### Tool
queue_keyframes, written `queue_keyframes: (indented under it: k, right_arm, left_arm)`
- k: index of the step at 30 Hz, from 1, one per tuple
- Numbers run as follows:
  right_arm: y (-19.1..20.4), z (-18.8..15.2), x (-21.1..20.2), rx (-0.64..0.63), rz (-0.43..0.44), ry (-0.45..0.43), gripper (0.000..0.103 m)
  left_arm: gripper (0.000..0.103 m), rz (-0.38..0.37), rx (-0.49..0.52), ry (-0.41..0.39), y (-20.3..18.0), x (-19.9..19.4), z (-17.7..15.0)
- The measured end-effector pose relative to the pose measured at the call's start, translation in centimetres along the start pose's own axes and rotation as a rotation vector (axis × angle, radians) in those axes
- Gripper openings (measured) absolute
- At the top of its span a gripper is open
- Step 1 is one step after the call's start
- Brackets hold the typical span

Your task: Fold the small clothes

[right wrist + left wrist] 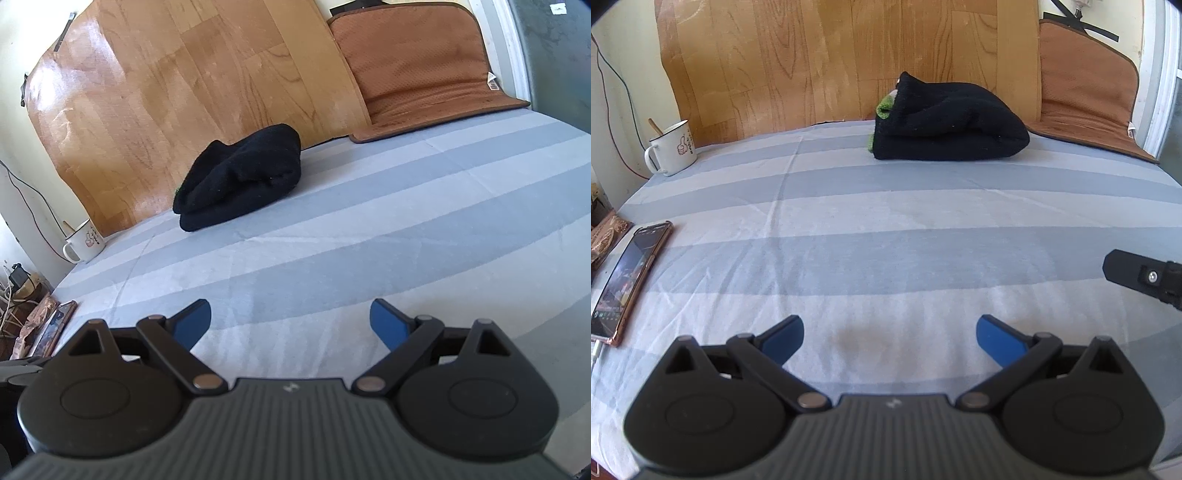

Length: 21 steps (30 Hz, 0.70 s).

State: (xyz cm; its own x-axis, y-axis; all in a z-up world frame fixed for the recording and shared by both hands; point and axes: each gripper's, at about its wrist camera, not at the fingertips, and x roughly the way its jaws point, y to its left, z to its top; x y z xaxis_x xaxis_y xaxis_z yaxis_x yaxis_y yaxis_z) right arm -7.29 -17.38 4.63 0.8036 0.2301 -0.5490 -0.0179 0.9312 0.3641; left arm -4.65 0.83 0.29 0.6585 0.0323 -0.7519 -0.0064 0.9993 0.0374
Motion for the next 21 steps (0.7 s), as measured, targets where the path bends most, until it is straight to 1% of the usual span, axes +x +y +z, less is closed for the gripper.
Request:
queue_keyframes:
  k: [9, 21]
  right_arm:
    - [0.30, 0.02, 0.09, -0.004, 0.013, 0.000, 0.095]
    - [0.43, 0.00, 0.08, -0.008, 0.020, 0.000, 0.095]
  left_arm:
    - [0.103, 0.017, -0.007, 0.017, 0.31, 0.10, -0.25]
    - [0.103, 0.031, -0.014, 0.019, 0.55, 0.06, -0.26]
